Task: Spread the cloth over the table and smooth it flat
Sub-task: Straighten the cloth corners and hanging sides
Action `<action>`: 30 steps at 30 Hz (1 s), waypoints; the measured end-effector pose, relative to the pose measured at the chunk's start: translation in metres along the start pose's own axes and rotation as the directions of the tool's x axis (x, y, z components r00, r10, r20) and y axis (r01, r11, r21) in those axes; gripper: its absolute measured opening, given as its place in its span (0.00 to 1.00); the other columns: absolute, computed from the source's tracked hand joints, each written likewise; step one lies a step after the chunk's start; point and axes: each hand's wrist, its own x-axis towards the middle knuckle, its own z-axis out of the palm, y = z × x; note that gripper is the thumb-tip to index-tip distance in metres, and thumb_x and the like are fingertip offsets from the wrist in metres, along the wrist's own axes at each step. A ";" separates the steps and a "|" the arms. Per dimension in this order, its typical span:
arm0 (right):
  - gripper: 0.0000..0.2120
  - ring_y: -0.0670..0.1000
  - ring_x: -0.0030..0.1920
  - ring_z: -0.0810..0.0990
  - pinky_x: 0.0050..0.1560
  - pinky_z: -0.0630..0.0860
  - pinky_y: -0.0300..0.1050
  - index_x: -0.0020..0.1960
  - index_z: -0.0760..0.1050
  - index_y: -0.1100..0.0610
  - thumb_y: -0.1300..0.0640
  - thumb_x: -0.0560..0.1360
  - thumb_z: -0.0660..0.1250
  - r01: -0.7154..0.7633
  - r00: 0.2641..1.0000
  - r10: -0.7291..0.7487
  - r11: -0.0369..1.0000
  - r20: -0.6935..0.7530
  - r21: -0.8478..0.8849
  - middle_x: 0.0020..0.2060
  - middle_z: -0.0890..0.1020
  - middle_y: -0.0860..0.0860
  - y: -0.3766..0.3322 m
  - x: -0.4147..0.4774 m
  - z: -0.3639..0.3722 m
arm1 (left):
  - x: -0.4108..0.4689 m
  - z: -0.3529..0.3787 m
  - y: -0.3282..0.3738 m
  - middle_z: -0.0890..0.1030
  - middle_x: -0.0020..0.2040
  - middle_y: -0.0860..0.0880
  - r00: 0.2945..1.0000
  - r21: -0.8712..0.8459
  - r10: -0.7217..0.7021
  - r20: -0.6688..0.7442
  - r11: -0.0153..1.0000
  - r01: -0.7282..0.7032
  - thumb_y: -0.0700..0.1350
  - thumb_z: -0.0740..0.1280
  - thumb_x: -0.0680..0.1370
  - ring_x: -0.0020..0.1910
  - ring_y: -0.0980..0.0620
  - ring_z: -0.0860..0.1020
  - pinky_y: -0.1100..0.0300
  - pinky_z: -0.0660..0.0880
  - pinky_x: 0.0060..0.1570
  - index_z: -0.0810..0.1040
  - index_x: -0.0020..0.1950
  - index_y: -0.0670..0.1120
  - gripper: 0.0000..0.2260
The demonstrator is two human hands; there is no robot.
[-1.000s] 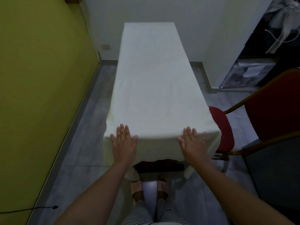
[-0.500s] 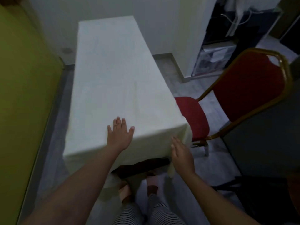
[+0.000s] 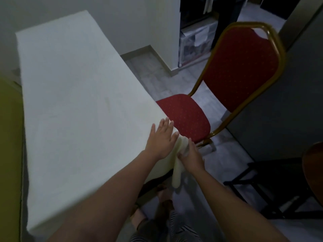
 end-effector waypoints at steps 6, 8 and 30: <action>0.27 0.54 0.67 0.71 0.69 0.59 0.62 0.73 0.61 0.48 0.46 0.75 0.63 0.091 0.996 -0.092 0.990 -0.006 -0.105 0.66 0.74 0.49 0.009 0.001 -0.001 | -0.003 0.009 -0.002 0.46 0.79 0.49 0.999 -0.016 -0.009 -0.043 1.000 0.009 0.59 0.39 0.81 0.78 0.53 0.41 0.49 0.37 0.74 0.48 0.78 0.49 0.28; 0.15 0.55 0.58 0.77 0.67 0.61 0.58 0.62 0.73 0.50 0.57 0.77 0.57 0.091 0.986 -0.110 0.986 -0.128 -0.143 0.53 0.82 0.52 0.010 -0.004 -0.009 | -0.002 0.008 -0.002 0.46 0.80 0.49 0.999 -0.014 -0.012 -0.040 1.000 0.012 0.59 0.39 0.81 0.78 0.53 0.41 0.49 0.37 0.74 0.48 0.79 0.49 0.27; 0.06 0.51 0.45 0.77 0.53 0.69 0.52 0.47 0.75 0.55 0.53 0.77 0.63 0.132 0.907 -0.172 0.983 -0.385 -0.128 0.43 0.80 0.48 -0.029 -0.041 0.007 | -0.008 0.002 0.000 0.44 0.79 0.46 1.000 -0.029 0.015 0.004 0.999 -0.014 0.57 0.41 0.82 0.78 0.50 0.41 0.44 0.40 0.75 0.46 0.79 0.47 0.26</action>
